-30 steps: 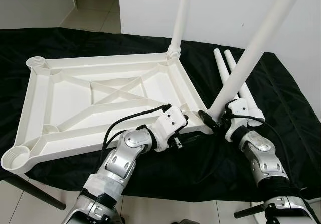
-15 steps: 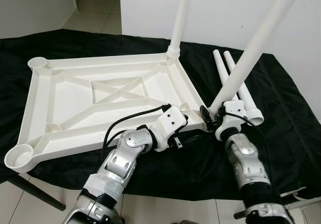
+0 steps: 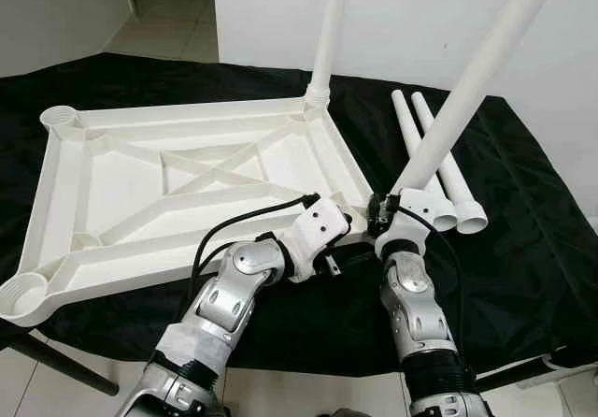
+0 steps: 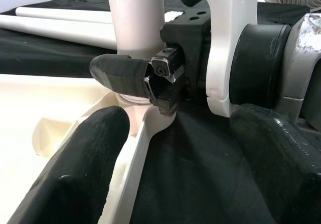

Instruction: Building children table

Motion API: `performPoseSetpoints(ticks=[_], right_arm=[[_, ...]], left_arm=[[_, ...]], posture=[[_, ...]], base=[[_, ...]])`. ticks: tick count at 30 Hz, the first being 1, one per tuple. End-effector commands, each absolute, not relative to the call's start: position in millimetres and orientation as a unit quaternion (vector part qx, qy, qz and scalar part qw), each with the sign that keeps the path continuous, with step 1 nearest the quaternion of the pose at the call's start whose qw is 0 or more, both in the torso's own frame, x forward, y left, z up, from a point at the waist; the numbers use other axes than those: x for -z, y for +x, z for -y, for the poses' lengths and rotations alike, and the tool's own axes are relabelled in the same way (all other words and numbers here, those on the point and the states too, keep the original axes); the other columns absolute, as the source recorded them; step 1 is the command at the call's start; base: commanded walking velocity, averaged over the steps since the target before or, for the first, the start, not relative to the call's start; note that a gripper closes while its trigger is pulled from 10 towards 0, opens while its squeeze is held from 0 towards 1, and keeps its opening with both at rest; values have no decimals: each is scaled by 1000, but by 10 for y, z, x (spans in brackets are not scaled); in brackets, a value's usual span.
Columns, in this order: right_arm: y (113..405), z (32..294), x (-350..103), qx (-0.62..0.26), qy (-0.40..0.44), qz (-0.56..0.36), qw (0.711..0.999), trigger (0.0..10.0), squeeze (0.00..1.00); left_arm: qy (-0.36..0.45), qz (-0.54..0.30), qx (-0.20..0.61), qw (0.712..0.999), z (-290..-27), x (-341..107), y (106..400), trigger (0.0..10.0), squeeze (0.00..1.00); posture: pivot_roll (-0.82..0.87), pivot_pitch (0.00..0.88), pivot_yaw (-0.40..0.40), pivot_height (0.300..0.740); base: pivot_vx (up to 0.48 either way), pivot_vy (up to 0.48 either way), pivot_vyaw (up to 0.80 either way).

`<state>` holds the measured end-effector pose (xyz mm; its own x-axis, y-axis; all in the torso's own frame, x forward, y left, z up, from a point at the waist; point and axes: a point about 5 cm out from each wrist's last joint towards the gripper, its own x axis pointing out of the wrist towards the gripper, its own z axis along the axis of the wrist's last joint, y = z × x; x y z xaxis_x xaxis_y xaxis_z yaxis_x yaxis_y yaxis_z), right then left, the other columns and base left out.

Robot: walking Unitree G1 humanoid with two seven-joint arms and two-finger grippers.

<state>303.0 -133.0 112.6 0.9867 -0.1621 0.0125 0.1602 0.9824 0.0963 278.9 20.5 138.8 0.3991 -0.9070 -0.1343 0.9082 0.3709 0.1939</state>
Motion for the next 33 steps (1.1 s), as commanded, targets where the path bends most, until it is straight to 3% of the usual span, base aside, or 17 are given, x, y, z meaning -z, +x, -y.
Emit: performPoseSetpoints(ticks=[1, 2, 3, 5, 6, 16, 17, 20, 27, 33], right_arm=[[2979, 1339, -1040, 86, 75, -9, 993, 10000, 0], [2979, 1339, -1040, 86, 75, -9, 993, 10000, 0], [2973, 1346, -1062, 84, 73, -5, 994, 10000, 682], [2973, 1346, -1062, 84, 73, -5, 994, 10000, 682], [2966, 1355, -1084, 83, 70, 2, 994, 10000, 1000], [2916, 1580, -1165, 32, 48, 37, 998, 10000, 1000], [2920, 1634, -1149, 9, 35, 35, 999, 10000, 0], [2951, 1700, -1154, -66, 8, 41, 997, 10000, 0], [3034, 1744, -1181, -113, -26, 47, 992, 10000, 0], [3145, 1687, -1202, -218, -47, 38, 974, 10000, 0]], left_arm=[[116, 0, 541, 833, -182, -1402, 2789, 10000, 0], [116, 0, 541, 833, -182, -1402, 2789, 10000, 0], [117, 0, 541, 833, -180, -1402, 2790, 10000, 0], [117, 0, 541, 833, -180, -1402, 2790, 10000, 0], [116, 0, 540, 834, -180, -1404, 2791, 10000, 0], [117, 5, 539, 834, -177, -1423, 2780, 10000, 0], [117, 6, 538, 834, -178, -1426, 2784, 10000, 0], [118, 8, 537, 835, -180, -1436, 2793, 10000, 0], [118, 9, 539, 834, -168, -1441, 2797, 10000, 0], [120, 13, 542, 832, -157, -1459, 2795, 10000, 0]], posture=[[17, 0, -59, 740], [17, 0, -59, 740], [16, 0, -58, 740], [16, 0, -58, 740], [16, 0, -58, 740], [26, 0, -68, 740], [28, 0, -68, 740], [27, 0, -67, 740], [30, 0, -63, 740], [38, 0, -62, 740]], base=[[0, 0, 0], [0, 0, 0], [0, 0, 0], [0, 0, 0], [0, 0, 0], [0, 0, 0], [0, 0, 0], [0, 0, 0], [0, 0, 0], [0, 0, 0]])
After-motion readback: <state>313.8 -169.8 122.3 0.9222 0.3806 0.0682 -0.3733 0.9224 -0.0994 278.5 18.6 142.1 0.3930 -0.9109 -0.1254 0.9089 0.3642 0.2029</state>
